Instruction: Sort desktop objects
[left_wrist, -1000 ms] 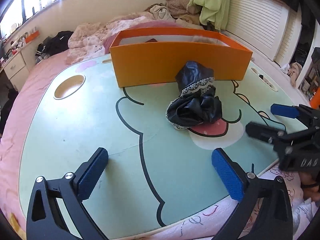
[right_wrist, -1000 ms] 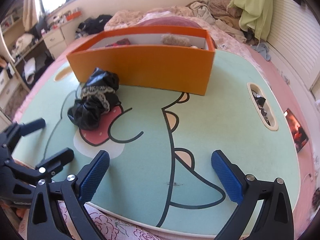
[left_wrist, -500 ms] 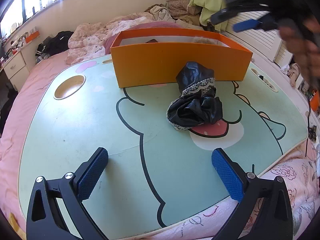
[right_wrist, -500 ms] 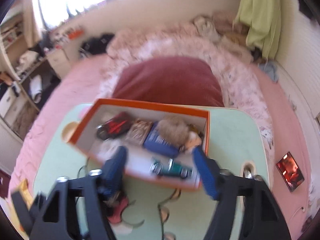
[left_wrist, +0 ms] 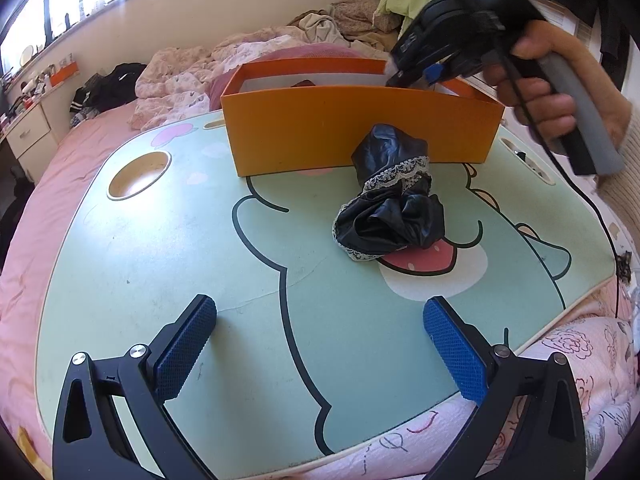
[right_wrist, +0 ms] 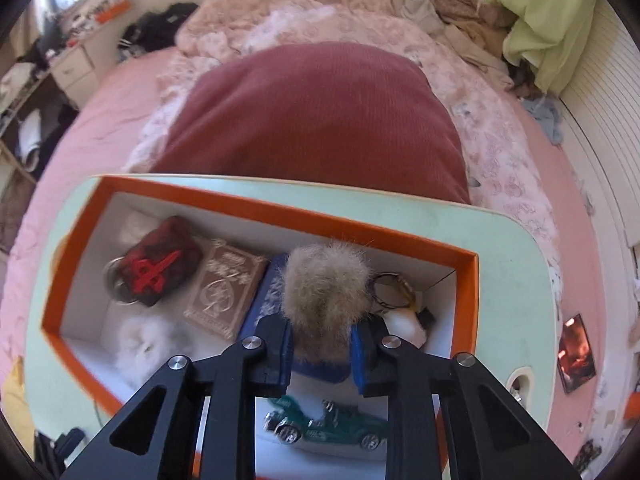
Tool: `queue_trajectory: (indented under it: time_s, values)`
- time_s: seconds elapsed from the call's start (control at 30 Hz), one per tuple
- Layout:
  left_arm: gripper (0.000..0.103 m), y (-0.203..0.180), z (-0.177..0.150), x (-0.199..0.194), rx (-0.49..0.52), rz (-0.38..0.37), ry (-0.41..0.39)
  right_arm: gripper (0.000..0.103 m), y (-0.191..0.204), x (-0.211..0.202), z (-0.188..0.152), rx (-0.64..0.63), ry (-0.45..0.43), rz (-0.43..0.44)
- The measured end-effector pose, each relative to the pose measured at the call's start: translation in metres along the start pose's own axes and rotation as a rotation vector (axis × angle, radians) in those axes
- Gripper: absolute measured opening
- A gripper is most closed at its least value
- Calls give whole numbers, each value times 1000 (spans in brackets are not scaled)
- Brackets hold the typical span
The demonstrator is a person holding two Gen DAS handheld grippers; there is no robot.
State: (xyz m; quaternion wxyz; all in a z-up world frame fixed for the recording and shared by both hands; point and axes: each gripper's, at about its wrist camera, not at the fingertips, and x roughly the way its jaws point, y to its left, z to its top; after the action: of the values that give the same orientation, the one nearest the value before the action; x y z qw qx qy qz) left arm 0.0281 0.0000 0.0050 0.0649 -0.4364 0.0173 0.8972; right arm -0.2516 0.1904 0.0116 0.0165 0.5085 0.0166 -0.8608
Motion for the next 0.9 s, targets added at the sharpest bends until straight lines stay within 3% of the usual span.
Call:
queue_trajectory:
  time_s: [0.1, 0.2, 0.47, 0.53, 0.6, 0.7, 0.8, 0.9]
  values:
    - [103, 0, 0, 0, 0, 0, 0, 22, -8, -40, -17, 20, -107, 69]
    - [103, 0, 0, 0, 1, 0, 0, 23, -9, -73, -41, 14, -152, 146]
    - [103, 0, -1, -1, 1, 0, -1, 26, 27, -48, -115, -106, -68, 134]
    - [103, 0, -1, -1, 1, -1, -2, 44, 30, -39, -123, -83, -78, 130]
    - [103, 0, 0, -1, 1, -1, -2, 55, 27, -40, -126, -55, -116, 103]
    - [103, 0, -1, -1, 1, 0, -1, 58, 29, -69, -123, -48, -239, 103]
    - [103, 0, -1, -1, 1, -1, -2, 81, 30, -96, -102, -27, -351, 73]
    - [103, 0, -1, -1, 2, -1, -2, 81, 30, -88, -71, 14, -324, 87]
